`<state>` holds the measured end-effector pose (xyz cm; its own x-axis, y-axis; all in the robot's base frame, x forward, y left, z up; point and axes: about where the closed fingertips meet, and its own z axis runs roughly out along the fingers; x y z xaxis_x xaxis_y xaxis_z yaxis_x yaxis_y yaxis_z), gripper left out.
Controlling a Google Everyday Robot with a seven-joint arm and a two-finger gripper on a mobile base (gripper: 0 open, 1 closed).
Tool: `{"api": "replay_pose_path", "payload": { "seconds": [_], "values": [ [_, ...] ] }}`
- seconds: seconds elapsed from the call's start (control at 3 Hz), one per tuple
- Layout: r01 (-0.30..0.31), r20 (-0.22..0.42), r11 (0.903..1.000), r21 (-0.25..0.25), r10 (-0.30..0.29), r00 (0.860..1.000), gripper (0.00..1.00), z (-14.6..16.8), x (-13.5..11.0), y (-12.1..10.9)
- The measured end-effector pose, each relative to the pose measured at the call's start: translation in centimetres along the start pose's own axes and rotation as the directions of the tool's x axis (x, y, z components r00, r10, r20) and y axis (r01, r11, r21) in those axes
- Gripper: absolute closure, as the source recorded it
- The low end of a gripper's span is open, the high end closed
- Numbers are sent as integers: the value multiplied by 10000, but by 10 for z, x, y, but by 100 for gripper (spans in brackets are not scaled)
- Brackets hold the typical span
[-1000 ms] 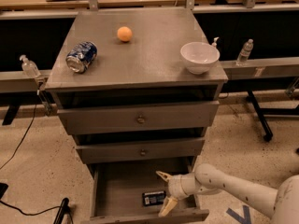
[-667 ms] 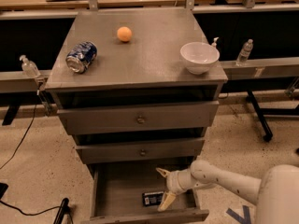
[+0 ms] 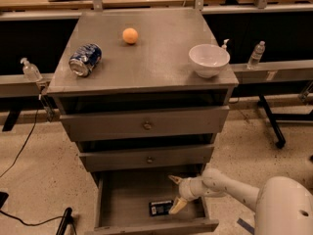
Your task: Pick rxbar blueberry from bottom drawer and place on counter
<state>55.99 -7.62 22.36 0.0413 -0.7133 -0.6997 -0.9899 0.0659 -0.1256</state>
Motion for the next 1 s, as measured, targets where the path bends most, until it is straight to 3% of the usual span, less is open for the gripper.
{"api": "replay_pose_path", "payload": {
  "seconds": [0.33, 0.67, 1.0],
  "values": [
    [-71, 644, 9997, 214, 57, 9979, 20, 14, 34, -7],
    [-243, 1077, 9997, 30, 239, 9939, 22, 30, 57, -10],
    [-301, 1033, 9993, -240, 324, 9941, 20, 40, 73, -8]
  ]
}}
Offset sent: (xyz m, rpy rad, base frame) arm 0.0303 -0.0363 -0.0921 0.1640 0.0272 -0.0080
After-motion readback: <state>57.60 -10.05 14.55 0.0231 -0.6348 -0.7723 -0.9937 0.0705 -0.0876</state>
